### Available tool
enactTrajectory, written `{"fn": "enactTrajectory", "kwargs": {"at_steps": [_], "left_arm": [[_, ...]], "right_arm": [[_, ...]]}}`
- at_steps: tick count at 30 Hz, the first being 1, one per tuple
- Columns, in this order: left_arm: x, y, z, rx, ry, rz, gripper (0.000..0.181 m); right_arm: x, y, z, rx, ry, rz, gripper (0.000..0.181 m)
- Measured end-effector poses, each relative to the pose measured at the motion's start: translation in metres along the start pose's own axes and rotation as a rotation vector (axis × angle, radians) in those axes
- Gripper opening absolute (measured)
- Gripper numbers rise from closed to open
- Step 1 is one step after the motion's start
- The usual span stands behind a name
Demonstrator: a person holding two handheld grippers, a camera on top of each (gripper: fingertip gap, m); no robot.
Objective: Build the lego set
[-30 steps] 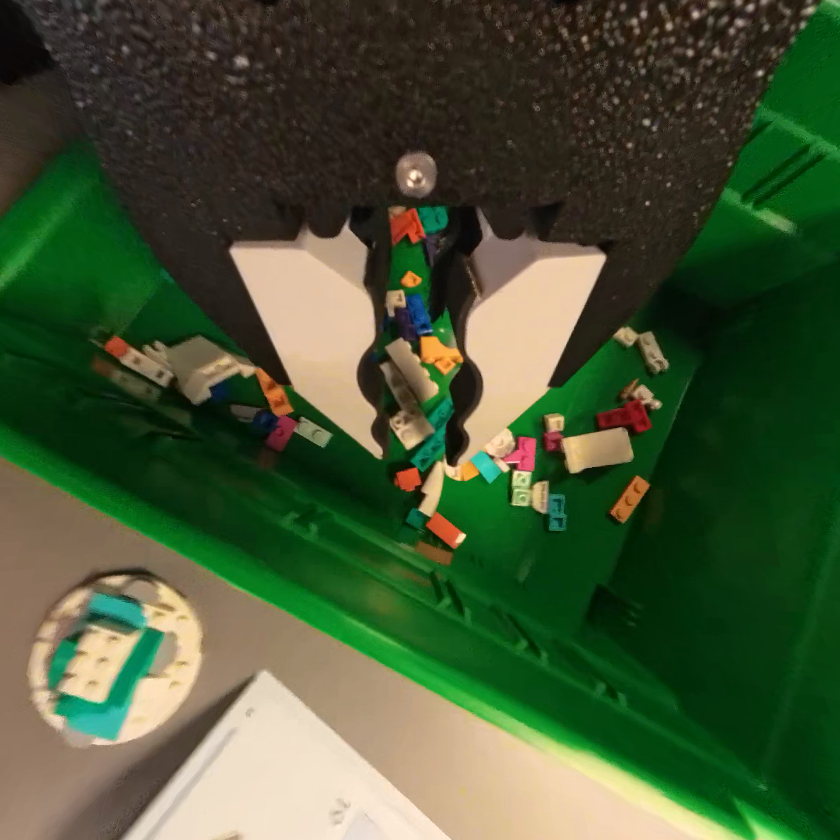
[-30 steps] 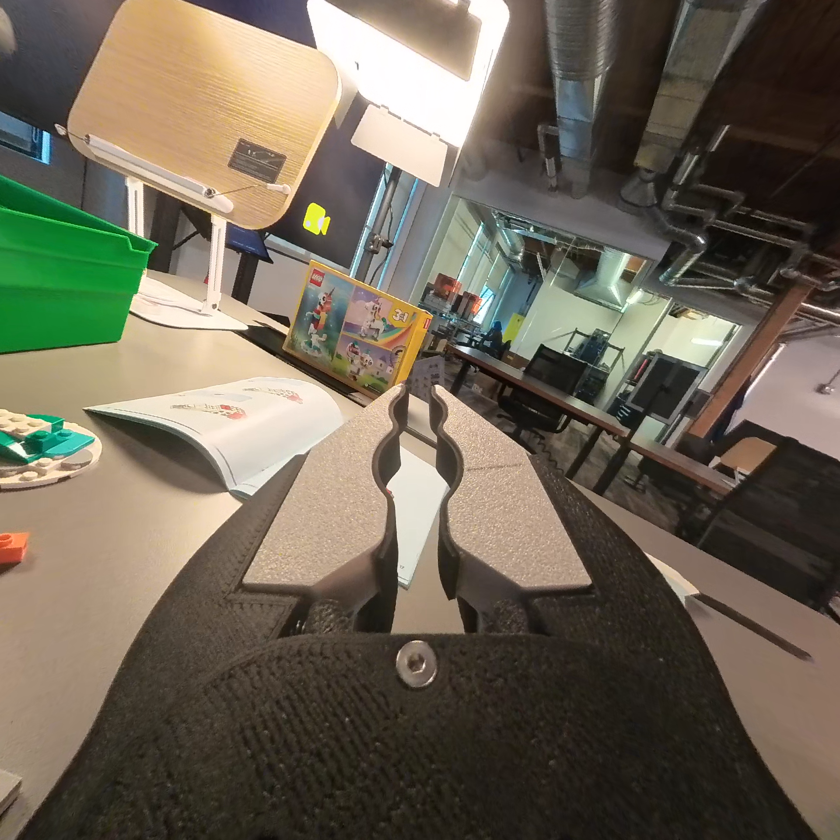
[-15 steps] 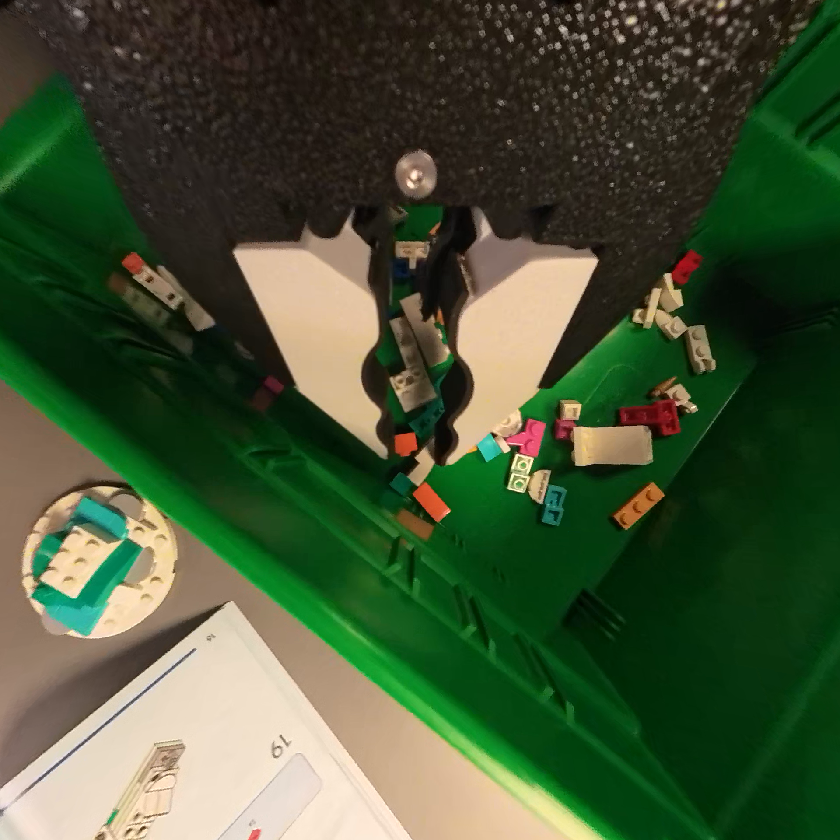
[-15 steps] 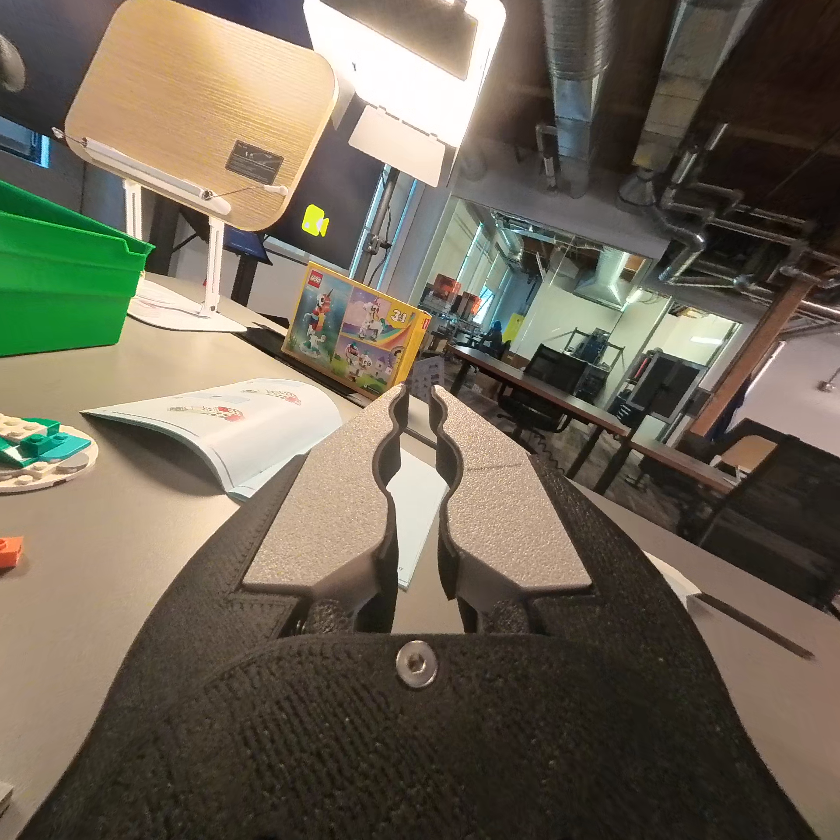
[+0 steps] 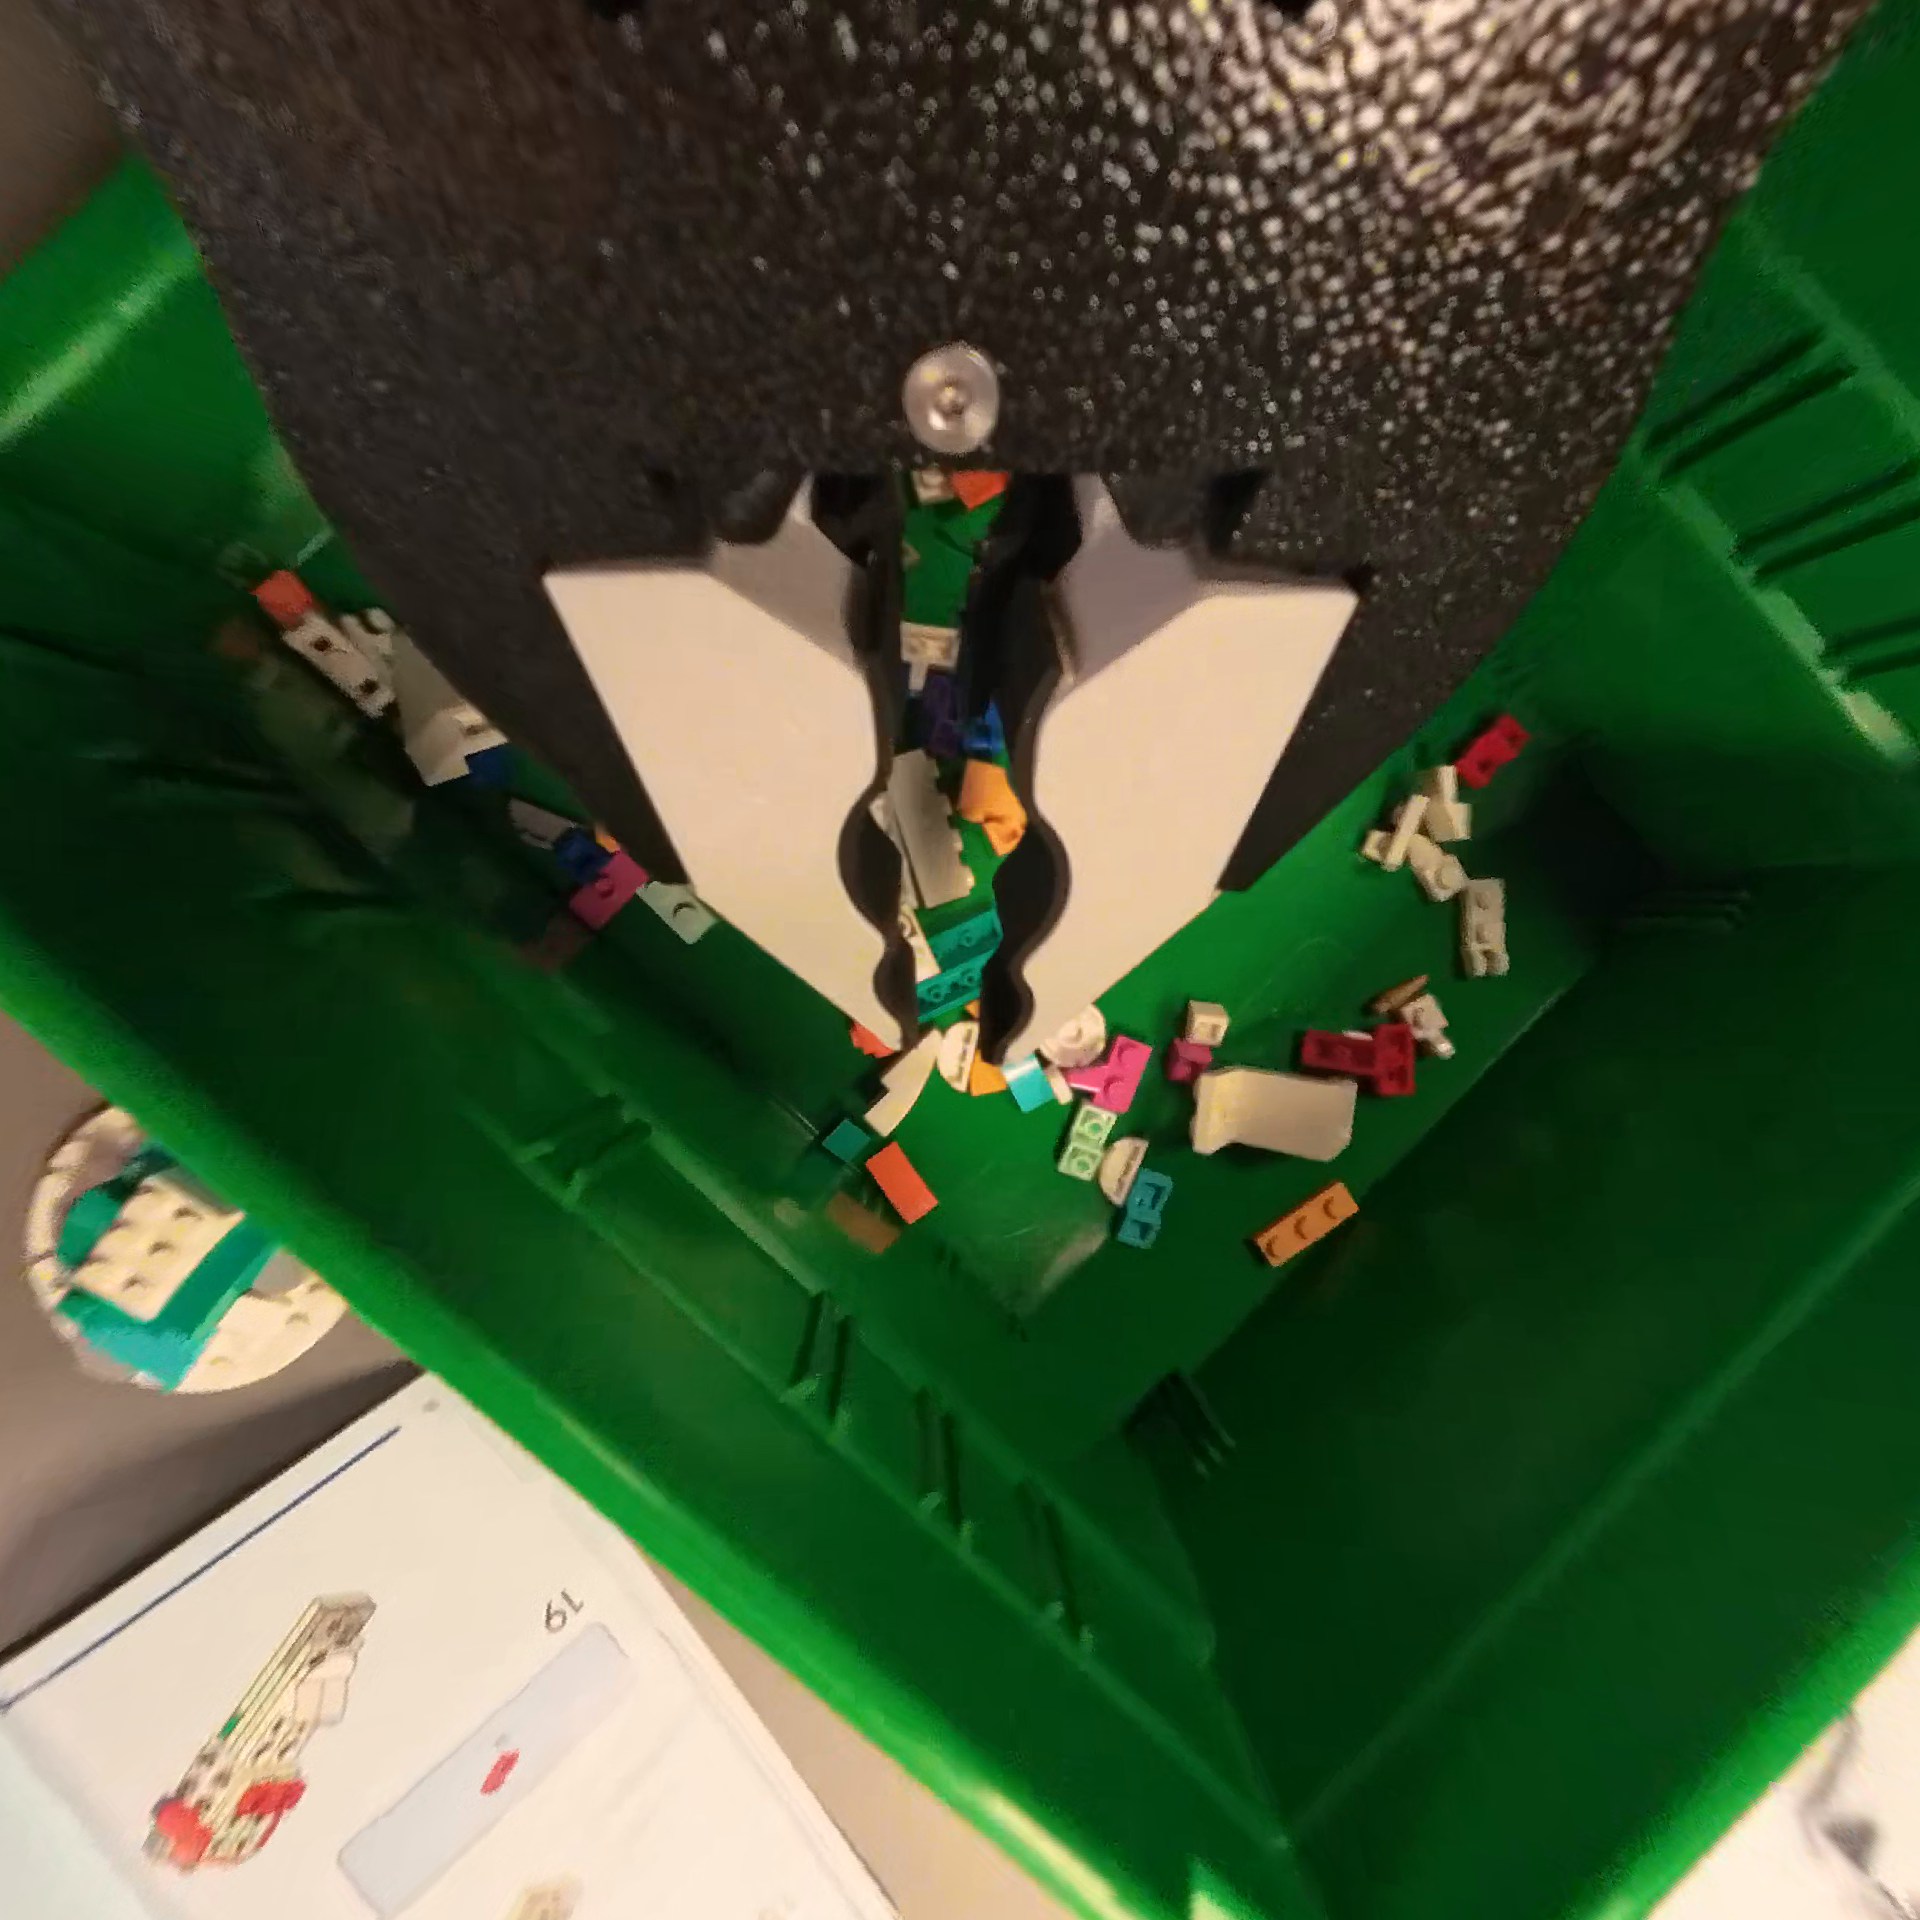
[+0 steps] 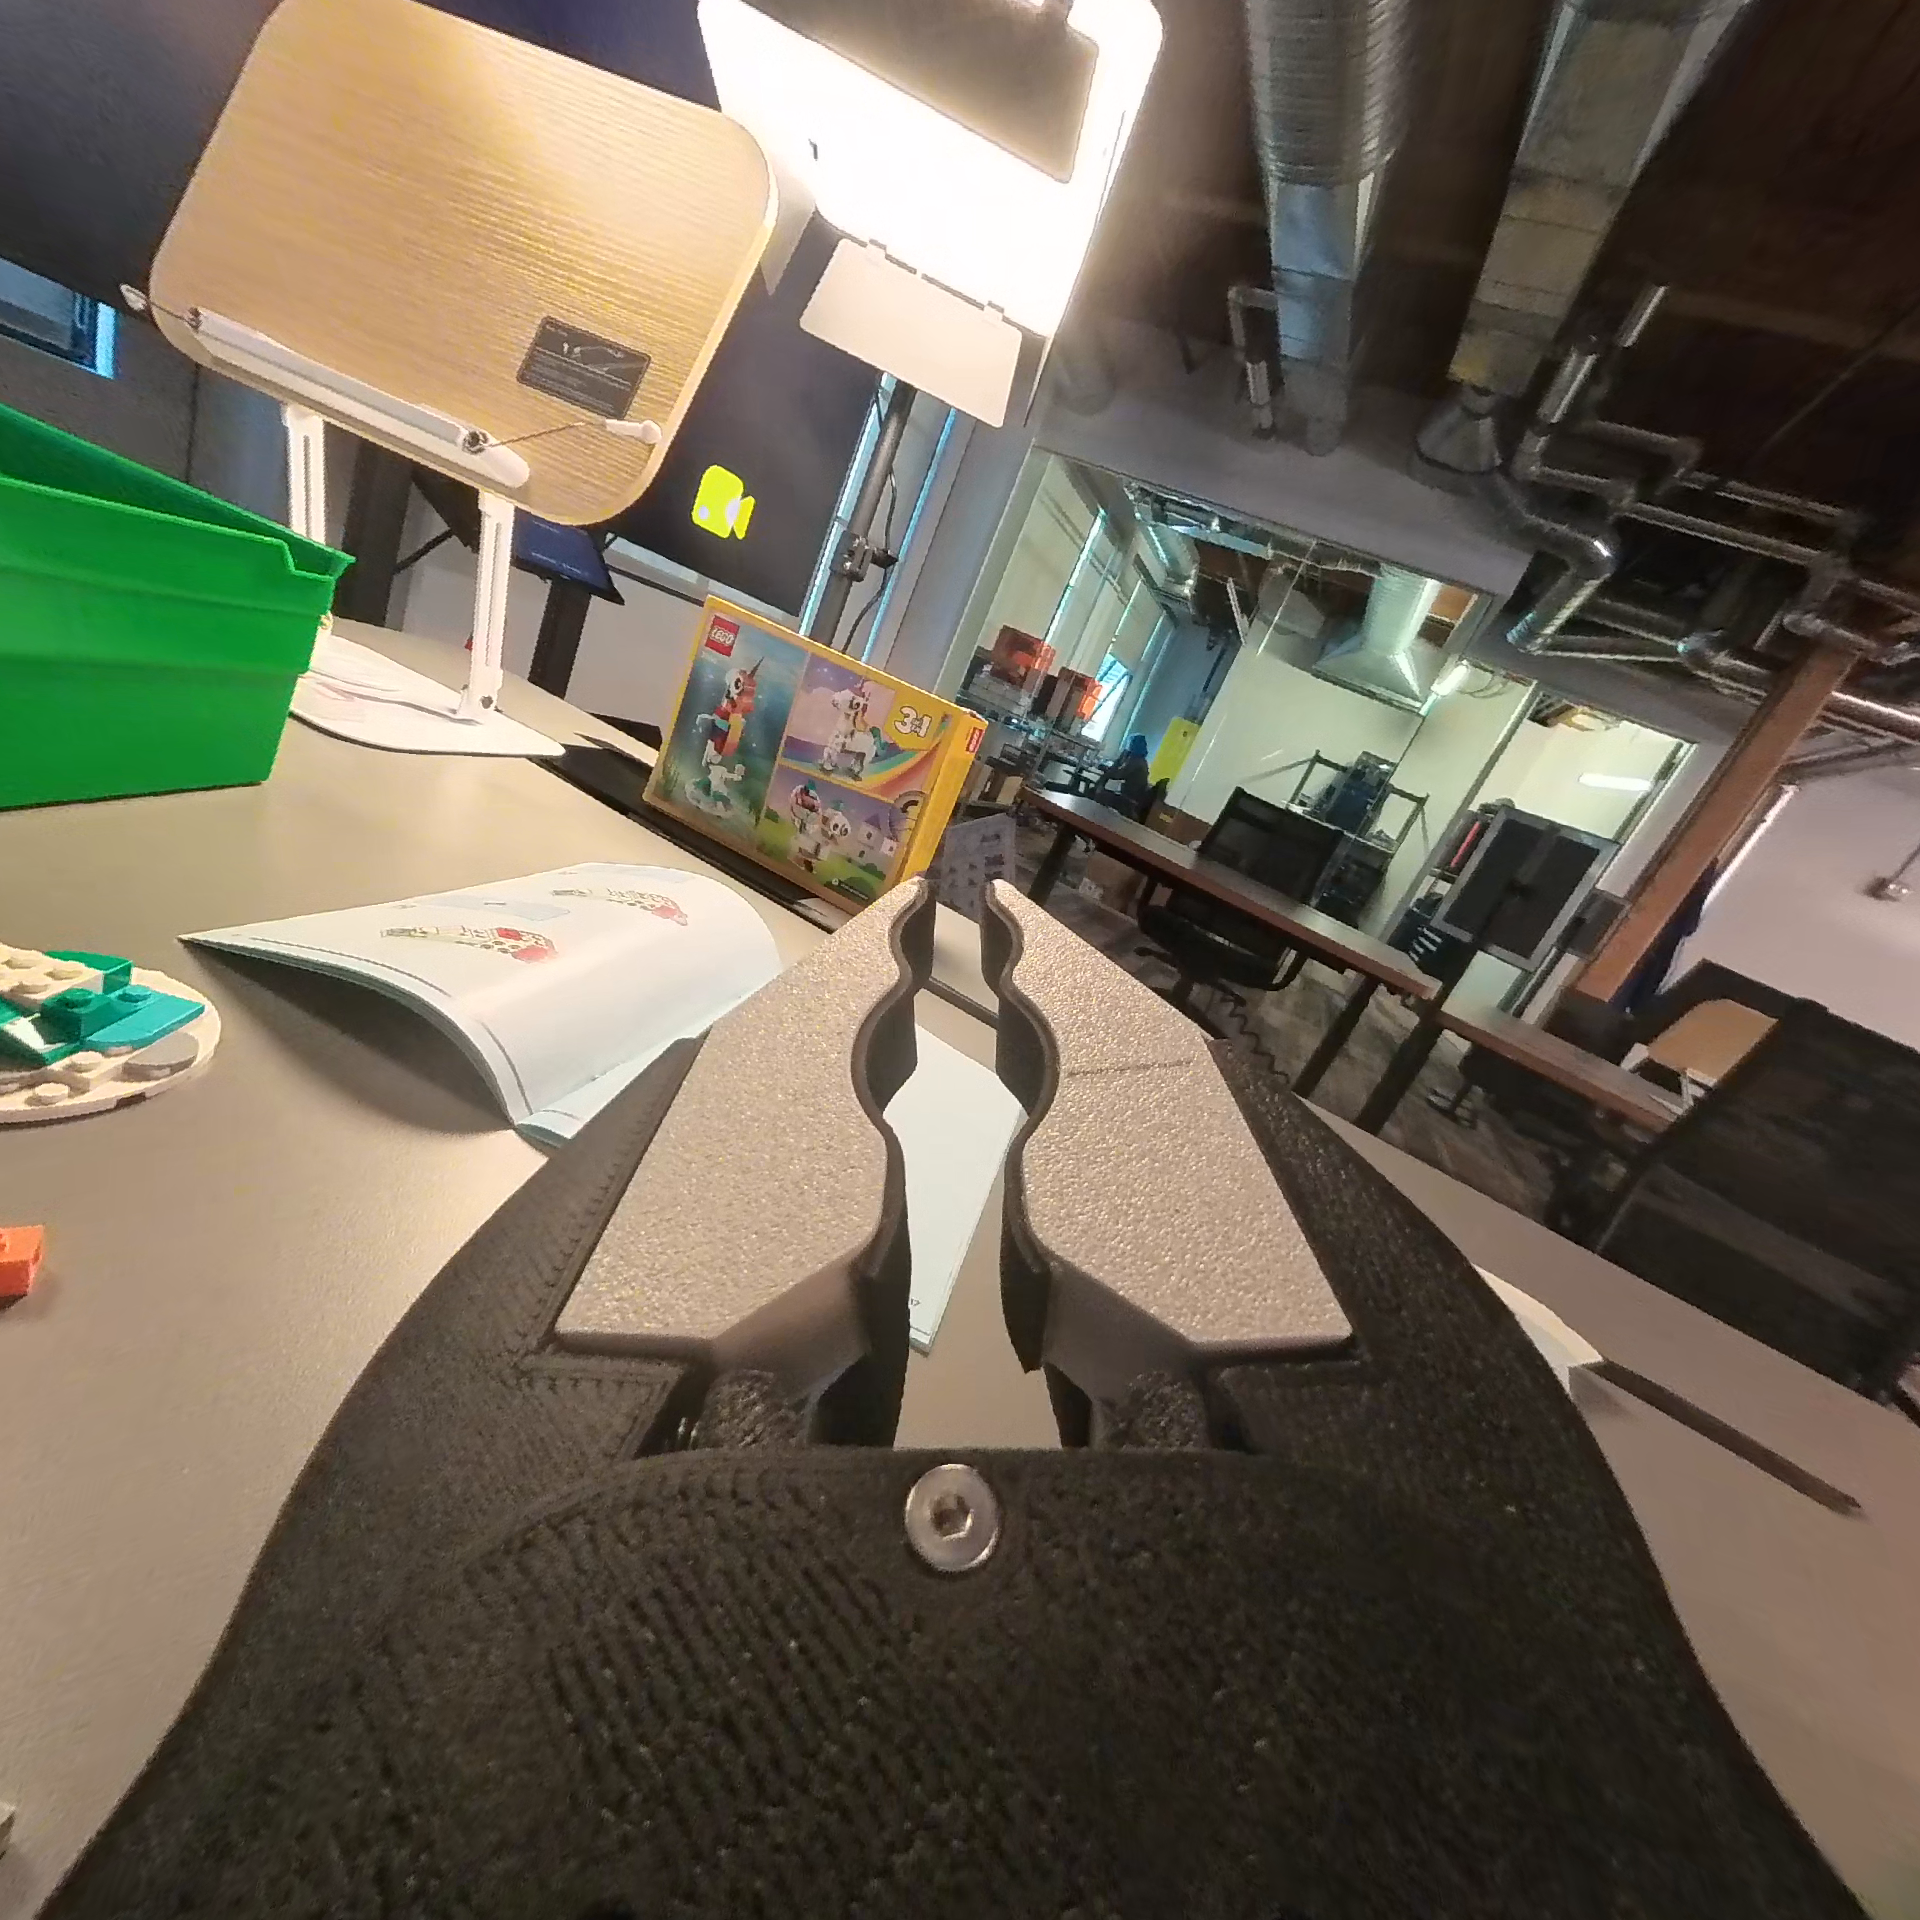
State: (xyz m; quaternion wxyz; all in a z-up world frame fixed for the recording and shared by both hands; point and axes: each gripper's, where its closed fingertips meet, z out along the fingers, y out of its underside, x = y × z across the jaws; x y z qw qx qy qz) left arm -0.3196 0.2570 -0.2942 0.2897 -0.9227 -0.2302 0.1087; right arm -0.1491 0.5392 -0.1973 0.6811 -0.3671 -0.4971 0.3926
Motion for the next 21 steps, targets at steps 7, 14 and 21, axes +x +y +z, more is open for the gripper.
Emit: {"fn": "enactTrajectory", "kwargs": {"at_steps": [7, 14, 21], "left_arm": [[0.013, 0.009, 0.009, -0.016, 0.133, -0.093, 0.011], [0.020, 0.009, 0.015, -0.025, 0.152, -0.091, 0.013], [0.017, 0.008, -0.003, 0.037, 0.055, 0.027, 0.009]], "right_arm": [[0.001, 0.000, 0.000, 0.000, 0.002, 0.004, 0.007], [0.001, 0.000, 0.000, 0.001, 0.003, 0.007, 0.007], [0.003, 0.000, 0.000, 0.002, 0.009, 0.017, 0.006]]}}
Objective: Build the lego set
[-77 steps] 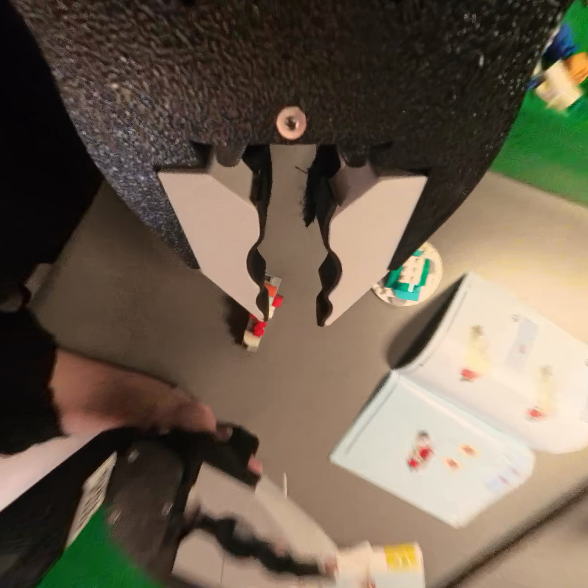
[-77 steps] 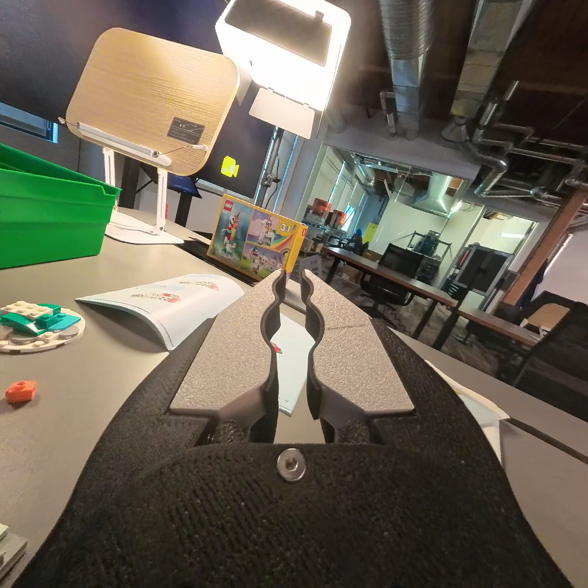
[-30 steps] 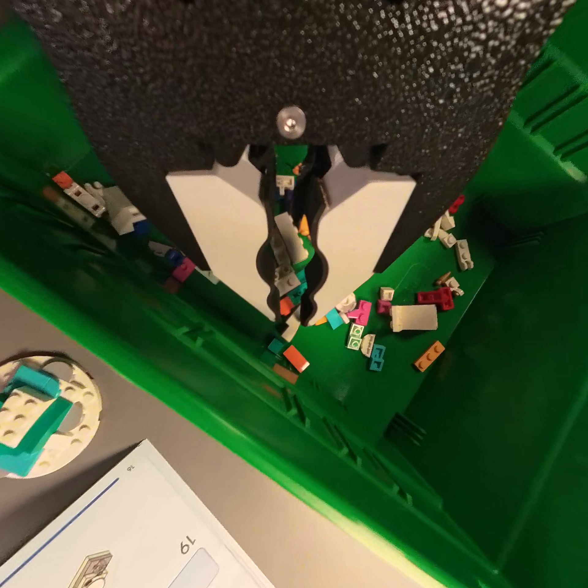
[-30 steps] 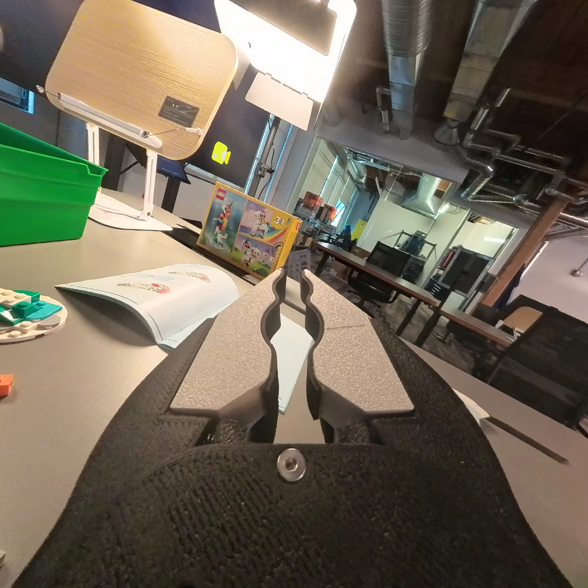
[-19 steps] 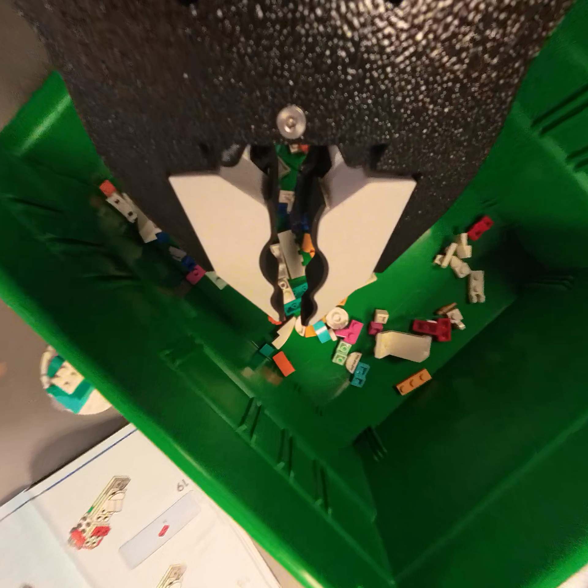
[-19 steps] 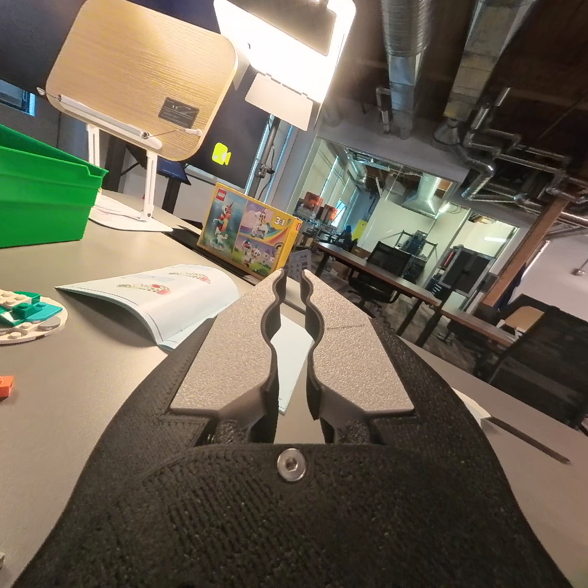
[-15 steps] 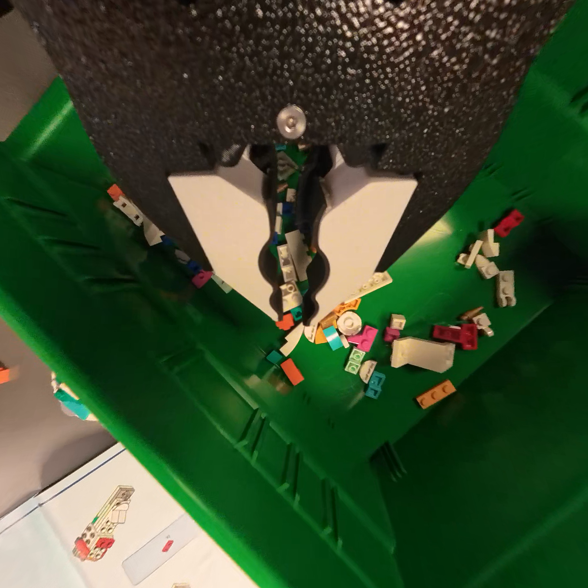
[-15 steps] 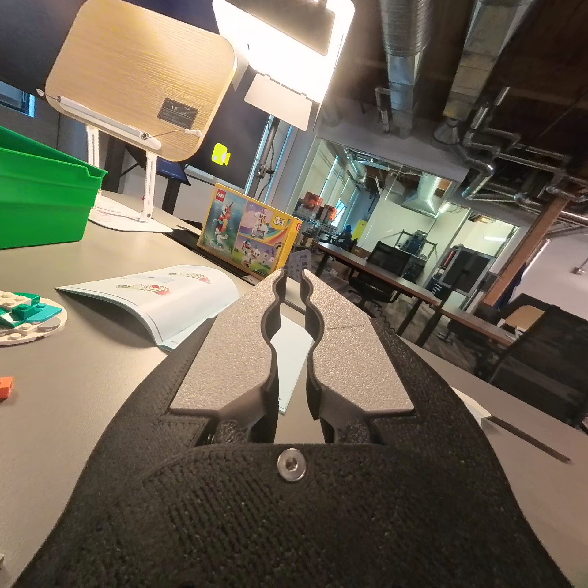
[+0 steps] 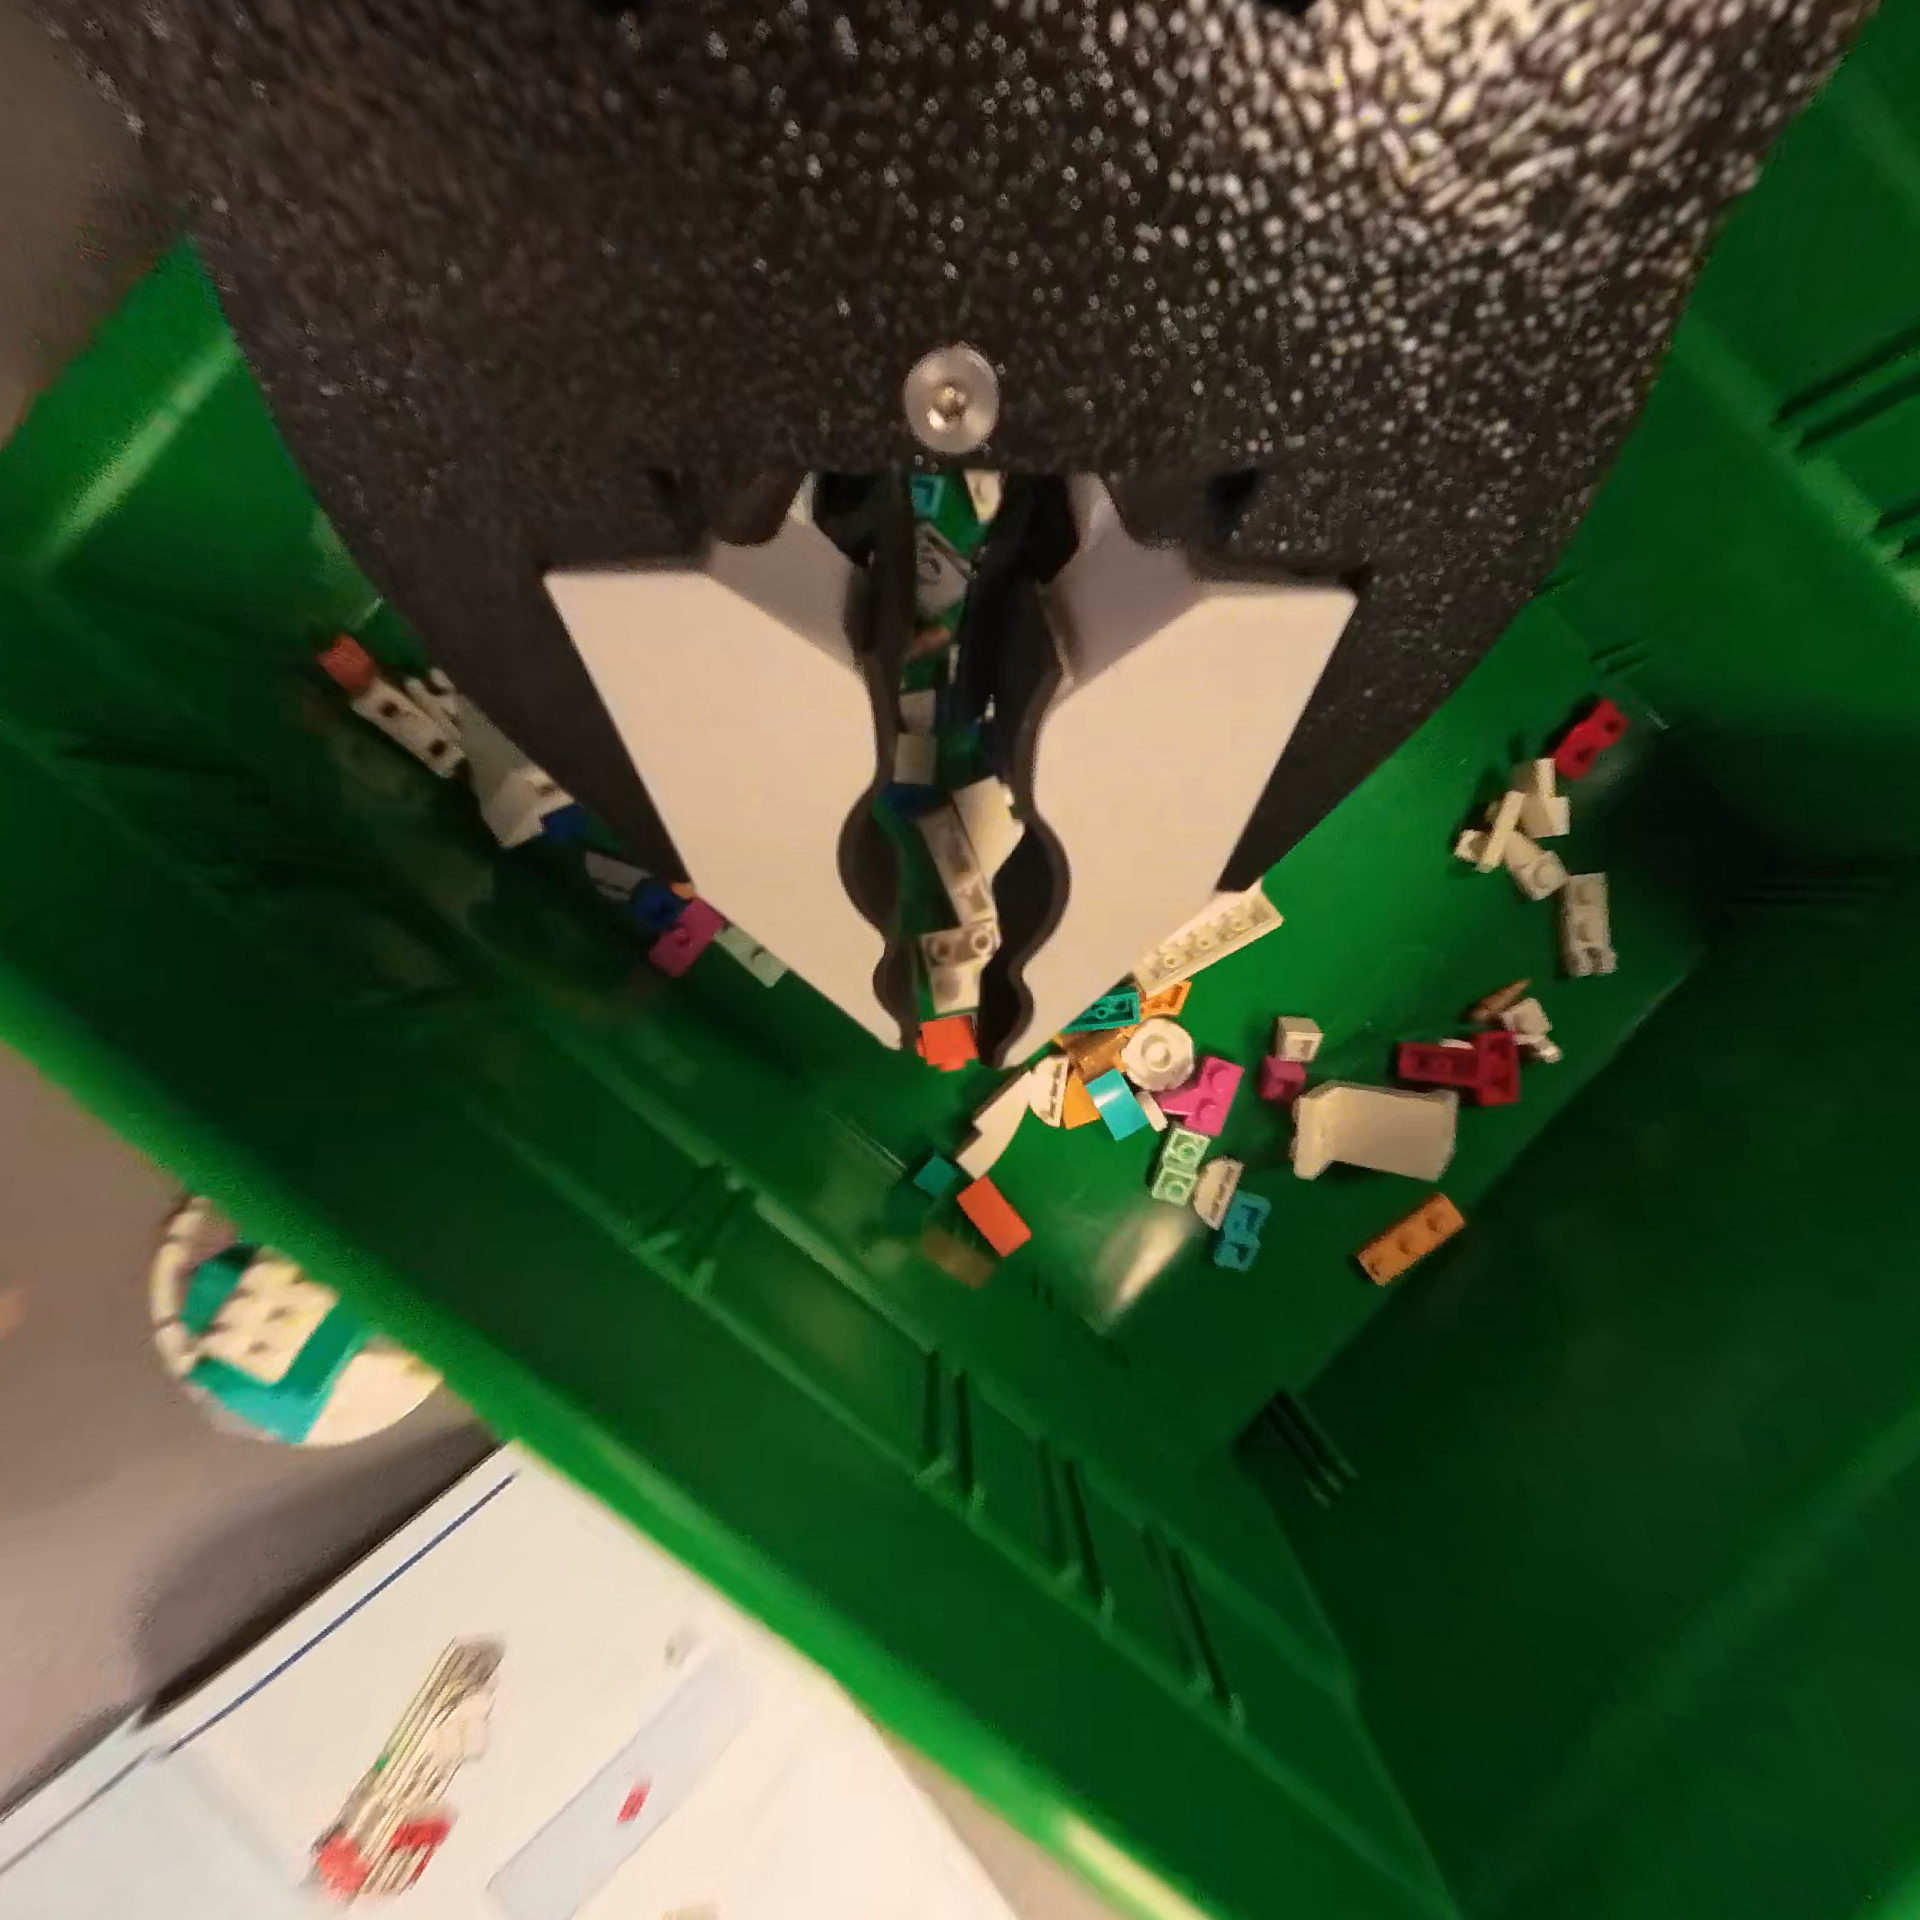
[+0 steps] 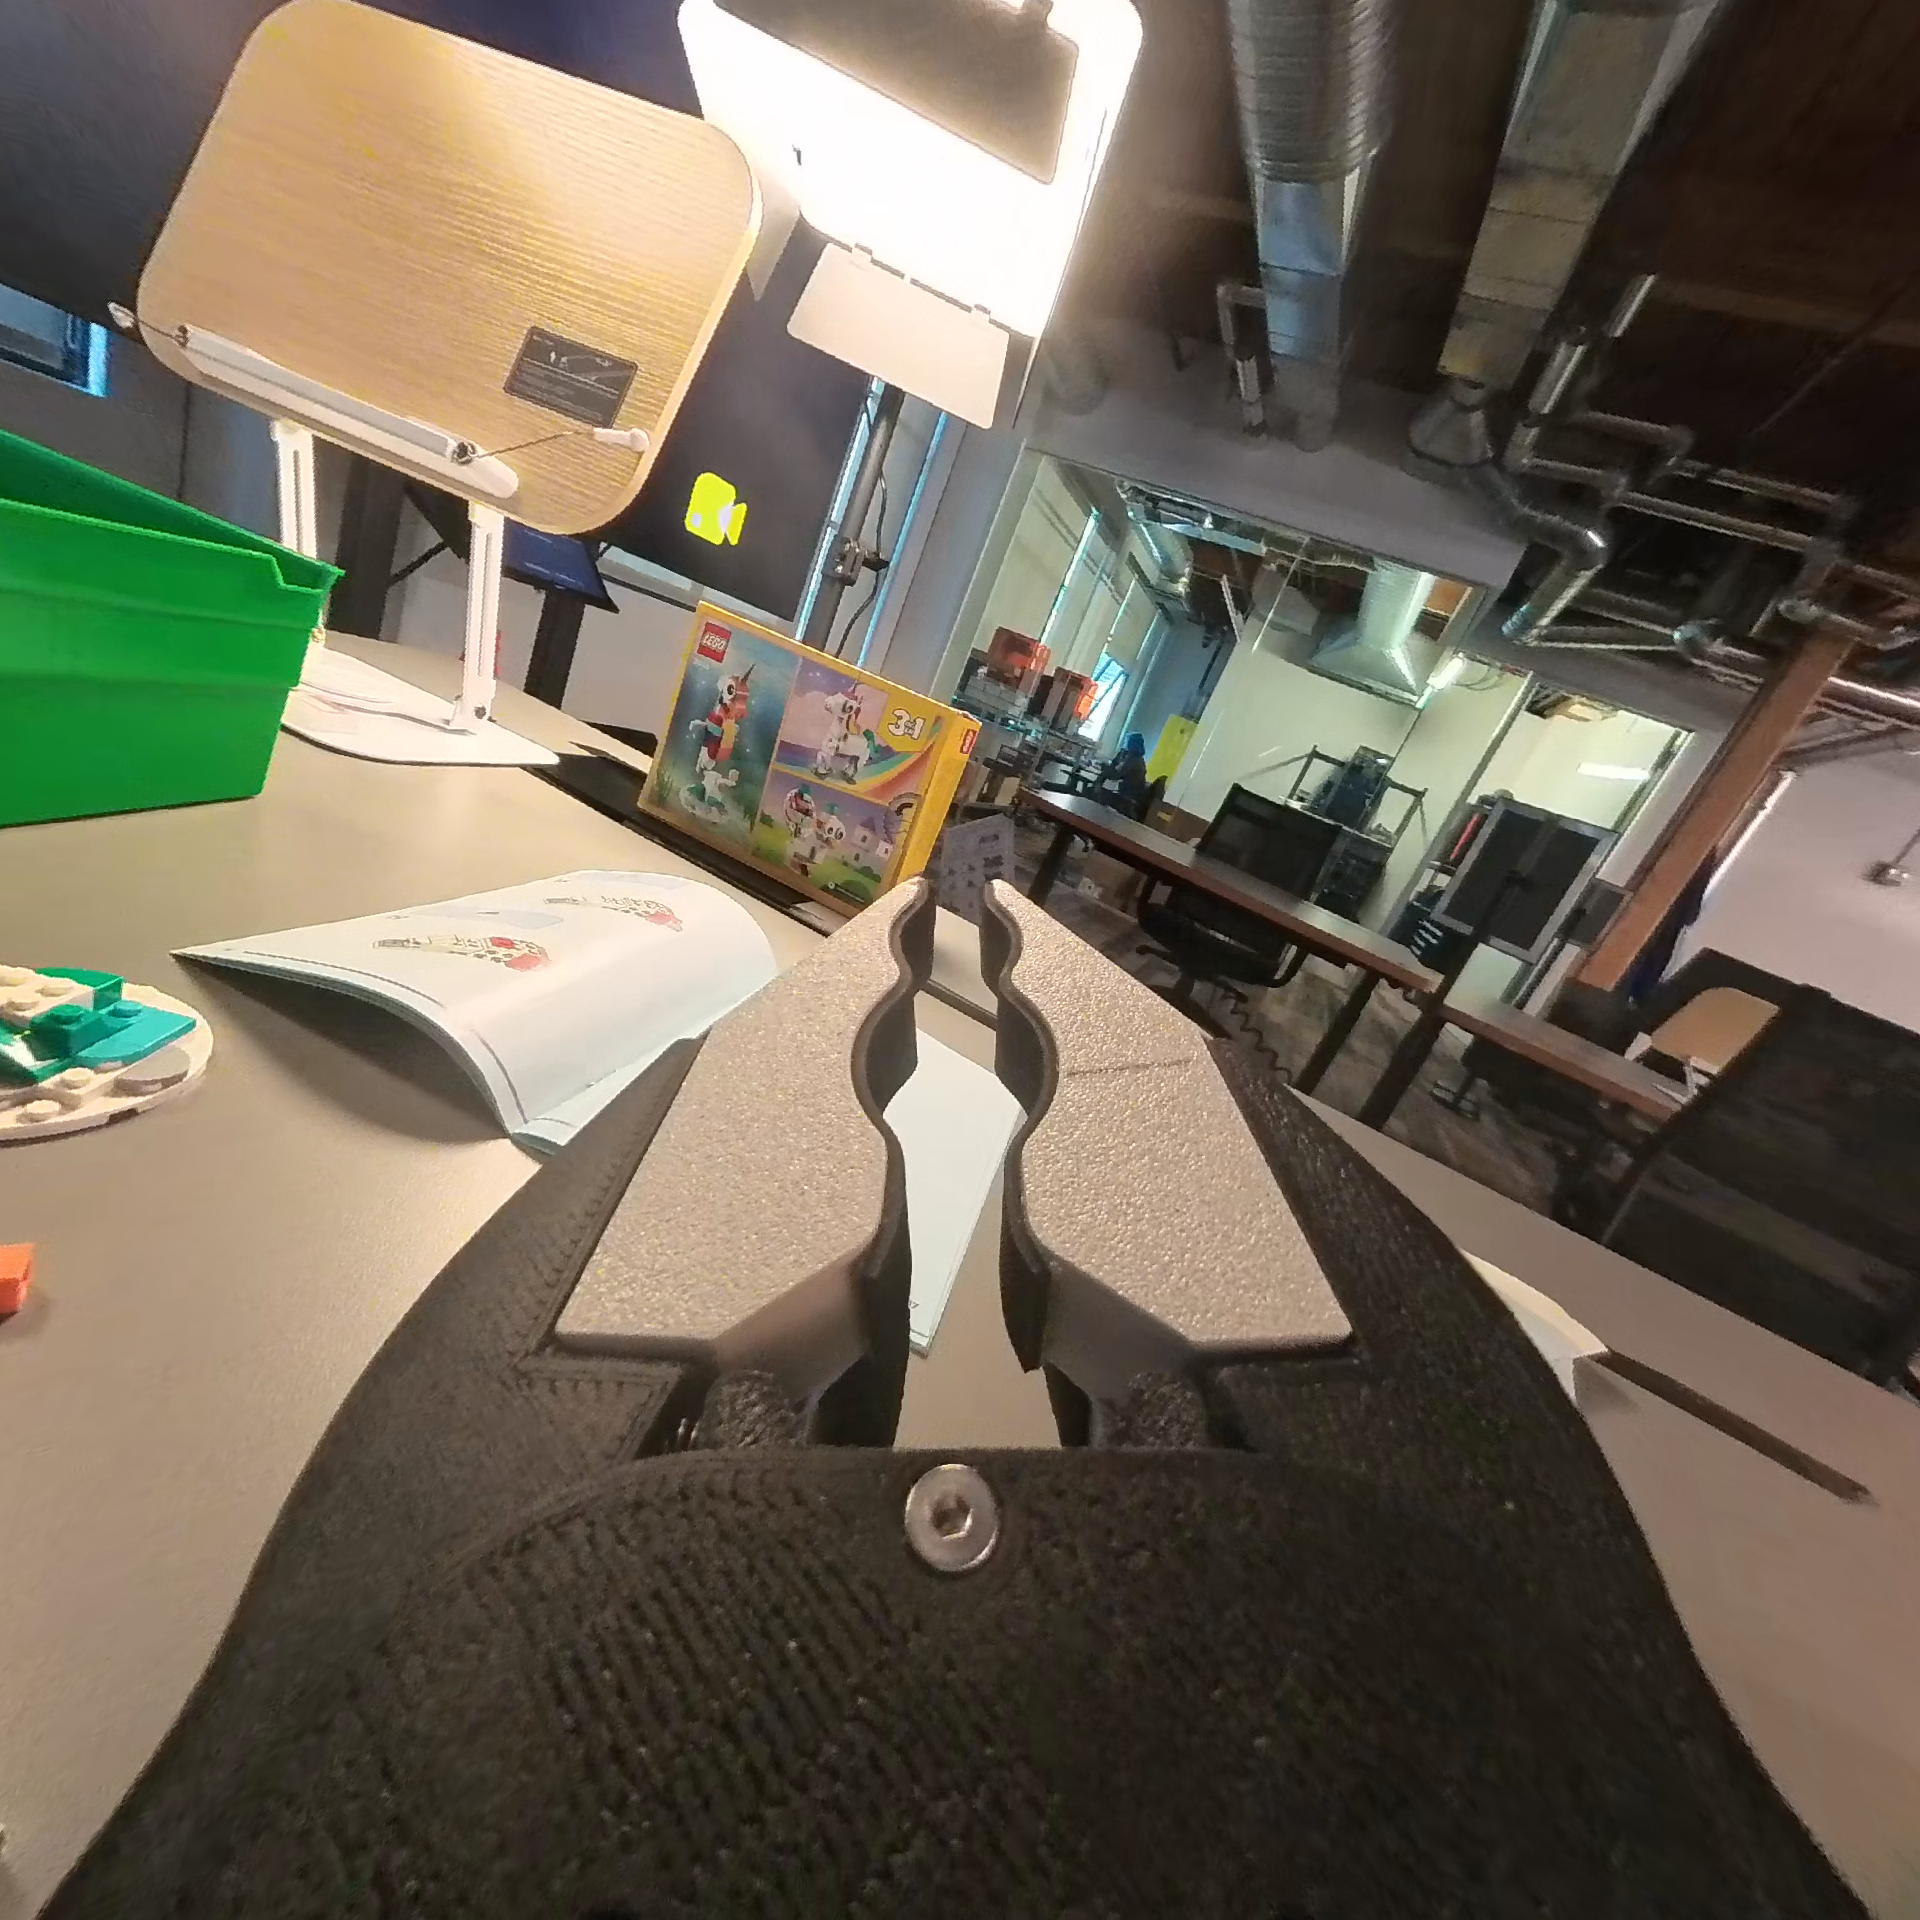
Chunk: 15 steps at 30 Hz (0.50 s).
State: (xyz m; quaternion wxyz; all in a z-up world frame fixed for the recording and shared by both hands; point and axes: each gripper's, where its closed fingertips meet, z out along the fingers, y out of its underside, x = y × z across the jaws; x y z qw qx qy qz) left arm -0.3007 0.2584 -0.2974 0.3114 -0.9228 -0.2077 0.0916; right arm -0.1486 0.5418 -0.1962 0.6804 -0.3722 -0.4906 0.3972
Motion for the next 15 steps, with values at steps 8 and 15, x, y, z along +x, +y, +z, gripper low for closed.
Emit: {"fn": "enactTrajectory", "kwargs": {"at_steps": [8, 15], "left_arm": [[0.077, -0.075, -0.116, 0.521, 0.002, 0.097, 0.010], [0.257, -0.079, -0.122, 0.583, 0.316, 0.353, 0.009]], "right_arm": [[0.001, 0.000, 0.000, 0.000, 0.003, 0.001, 0.006], [0.003, 0.001, 0.000, -0.010, 0.022, -0.010, 0.006]]}}
